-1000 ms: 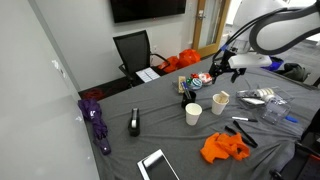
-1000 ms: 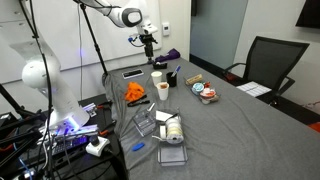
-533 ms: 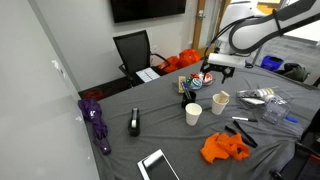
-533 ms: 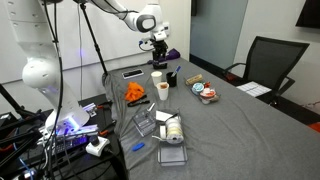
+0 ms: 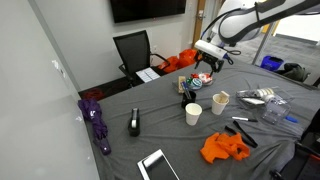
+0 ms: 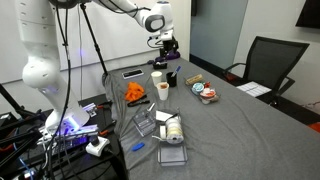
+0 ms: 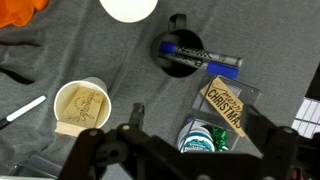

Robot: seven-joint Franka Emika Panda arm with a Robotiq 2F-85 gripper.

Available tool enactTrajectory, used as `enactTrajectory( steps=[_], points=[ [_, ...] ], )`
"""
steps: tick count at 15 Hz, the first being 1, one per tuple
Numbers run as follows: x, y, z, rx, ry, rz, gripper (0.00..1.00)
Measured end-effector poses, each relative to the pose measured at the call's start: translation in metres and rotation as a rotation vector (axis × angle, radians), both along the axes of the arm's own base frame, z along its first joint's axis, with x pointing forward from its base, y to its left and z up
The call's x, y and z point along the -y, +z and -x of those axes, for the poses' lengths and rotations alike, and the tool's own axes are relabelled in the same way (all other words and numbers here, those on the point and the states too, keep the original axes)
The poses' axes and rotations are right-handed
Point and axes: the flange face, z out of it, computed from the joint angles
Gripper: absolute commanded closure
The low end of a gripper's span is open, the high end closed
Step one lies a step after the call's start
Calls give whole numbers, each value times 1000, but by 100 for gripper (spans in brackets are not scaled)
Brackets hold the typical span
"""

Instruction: Move the plastic container to the right

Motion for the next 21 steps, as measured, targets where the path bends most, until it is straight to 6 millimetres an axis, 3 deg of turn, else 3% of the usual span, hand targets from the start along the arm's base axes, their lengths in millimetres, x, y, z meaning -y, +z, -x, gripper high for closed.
enactTrajectory(
  steps=[8, 11, 14, 21],
  points=[
    [1, -2, -8, 8, -40, -7, 0],
    [3, -3, -12, 86, -63, -26, 0],
    [11, -21, -15, 206, -115, -56, 0],
    [43, -89, -26, 312, -226, -35, 0]
  ],
)
